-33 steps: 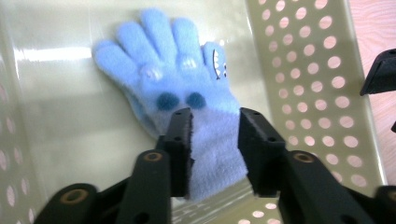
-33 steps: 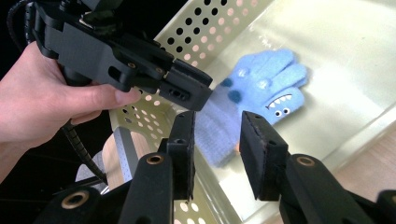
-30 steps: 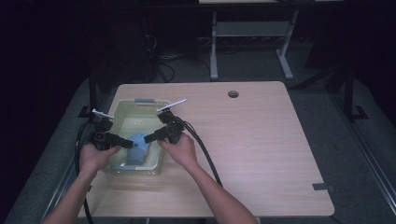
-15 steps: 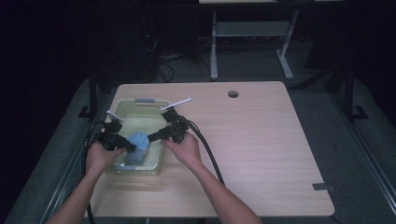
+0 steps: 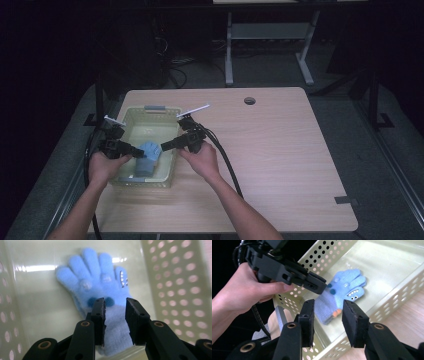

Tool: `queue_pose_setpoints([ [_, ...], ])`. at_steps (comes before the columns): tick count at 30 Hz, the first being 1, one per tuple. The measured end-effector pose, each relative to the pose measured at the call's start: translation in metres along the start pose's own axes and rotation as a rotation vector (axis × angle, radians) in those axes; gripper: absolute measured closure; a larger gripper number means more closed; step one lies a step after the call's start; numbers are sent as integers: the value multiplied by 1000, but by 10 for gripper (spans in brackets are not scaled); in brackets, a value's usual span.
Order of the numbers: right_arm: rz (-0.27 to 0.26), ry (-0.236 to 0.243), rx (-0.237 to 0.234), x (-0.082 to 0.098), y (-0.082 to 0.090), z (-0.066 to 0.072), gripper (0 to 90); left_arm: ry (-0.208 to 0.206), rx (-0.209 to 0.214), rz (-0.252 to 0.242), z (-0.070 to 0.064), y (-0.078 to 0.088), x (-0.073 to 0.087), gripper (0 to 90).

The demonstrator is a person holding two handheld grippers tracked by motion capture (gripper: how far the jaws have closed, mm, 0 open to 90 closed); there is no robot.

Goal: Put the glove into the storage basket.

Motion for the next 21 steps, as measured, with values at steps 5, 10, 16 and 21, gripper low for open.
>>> queue_pose_setpoints([
  [5, -8, 5, 3, 0, 8, -1, 588, -6, 30, -54, -2, 8, 0, 660],
  [10, -23, -4, 3, 0, 18, -3, 575, -19, 46, -72, -7, 11, 0, 643],
  [16, -39, 1, 14, 1, 31, -7, 559, -44, 59, -106, -23, 17, -4, 594],
  [21, -54, -2, 19, 3, 44, -8, 546, -51, 77, -125, -31, 20, -5, 569],
])
Point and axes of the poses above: each handheld gripper's, and its own axes: y roughly backward along the jaws, x roughly out of its underside, z roughly to its left, the point moved 3 cm from there along -y, roughly forward along the jaws, and after that the axes turned 13 degrees about -x, right-handed, at the moved point
